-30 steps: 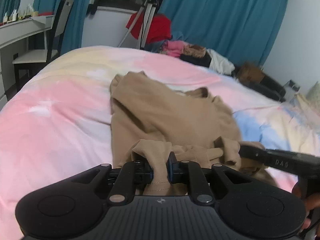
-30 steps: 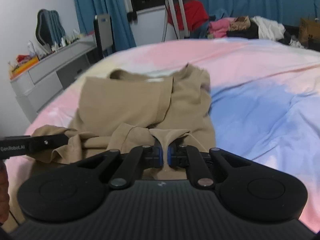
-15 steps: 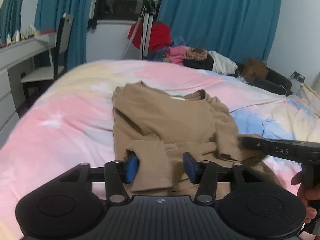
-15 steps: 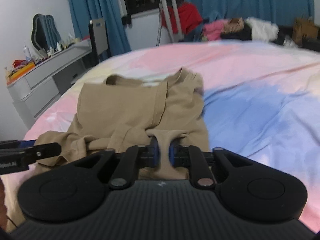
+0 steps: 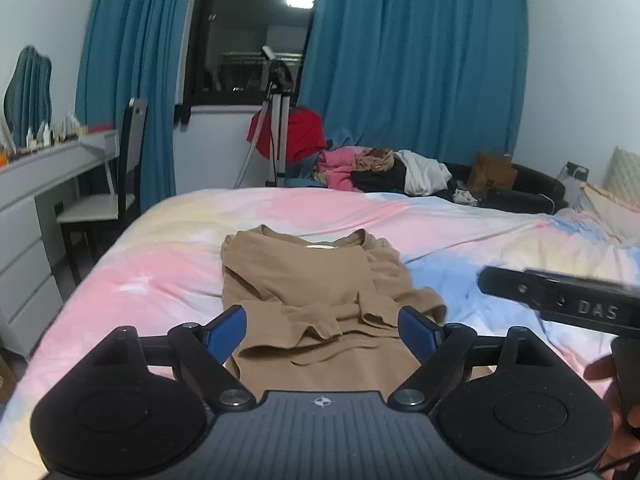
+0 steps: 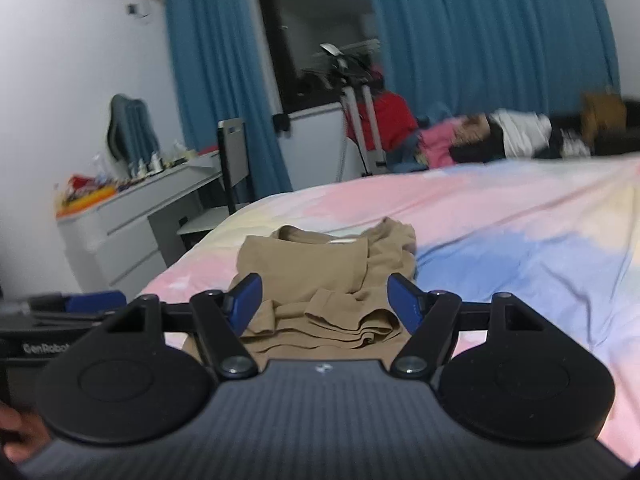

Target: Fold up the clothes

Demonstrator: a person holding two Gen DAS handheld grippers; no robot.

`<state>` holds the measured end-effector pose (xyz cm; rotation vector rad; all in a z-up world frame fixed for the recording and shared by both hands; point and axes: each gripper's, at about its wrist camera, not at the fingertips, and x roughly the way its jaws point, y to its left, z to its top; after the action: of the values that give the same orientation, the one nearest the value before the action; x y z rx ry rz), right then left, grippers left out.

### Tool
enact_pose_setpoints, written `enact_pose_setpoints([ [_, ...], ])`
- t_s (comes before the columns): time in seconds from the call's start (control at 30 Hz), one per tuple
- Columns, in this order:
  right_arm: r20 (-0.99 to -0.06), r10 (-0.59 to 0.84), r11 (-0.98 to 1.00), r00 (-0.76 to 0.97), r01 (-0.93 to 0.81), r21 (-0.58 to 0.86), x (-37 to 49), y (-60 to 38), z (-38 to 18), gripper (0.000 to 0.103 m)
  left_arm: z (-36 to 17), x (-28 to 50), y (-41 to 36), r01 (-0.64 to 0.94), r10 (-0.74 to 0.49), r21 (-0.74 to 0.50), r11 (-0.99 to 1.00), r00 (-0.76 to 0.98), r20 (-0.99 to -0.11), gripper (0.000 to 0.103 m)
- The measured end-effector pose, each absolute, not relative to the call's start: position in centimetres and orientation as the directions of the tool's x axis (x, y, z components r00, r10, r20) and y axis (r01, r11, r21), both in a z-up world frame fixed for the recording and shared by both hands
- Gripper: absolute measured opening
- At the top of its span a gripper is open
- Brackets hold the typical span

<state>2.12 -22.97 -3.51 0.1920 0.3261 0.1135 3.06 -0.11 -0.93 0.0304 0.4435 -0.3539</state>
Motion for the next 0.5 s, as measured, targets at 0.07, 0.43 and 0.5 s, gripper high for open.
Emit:
enact_pose_setpoints([
  [0.07,-0.281,0.122,0.982,0.952,-0.075,0.173,1.2,-22.5,-3.1,0.071,-0.6,1.9,-0.2,0.338,-0.322,-0.034,0.94,0.853,-0.41,0.09],
  [0.43,-0.259,0.107,0.986,0.96,-0.068,0.154,0.8,-22.6,-3.2,0.077,-1.9,1.1,0.2,0.286,-0.281,-0.064,0.956,0.835,-0.473,0.1],
  [0.5,-0.286,0.134,0.979,0.949,-0.082,0.187,1.2,-22.8,-3.3,0.088,-2.6,1.6,0.5,0.285,-0.308,-0.126,0.95,0.798,-0.518,0.102],
])
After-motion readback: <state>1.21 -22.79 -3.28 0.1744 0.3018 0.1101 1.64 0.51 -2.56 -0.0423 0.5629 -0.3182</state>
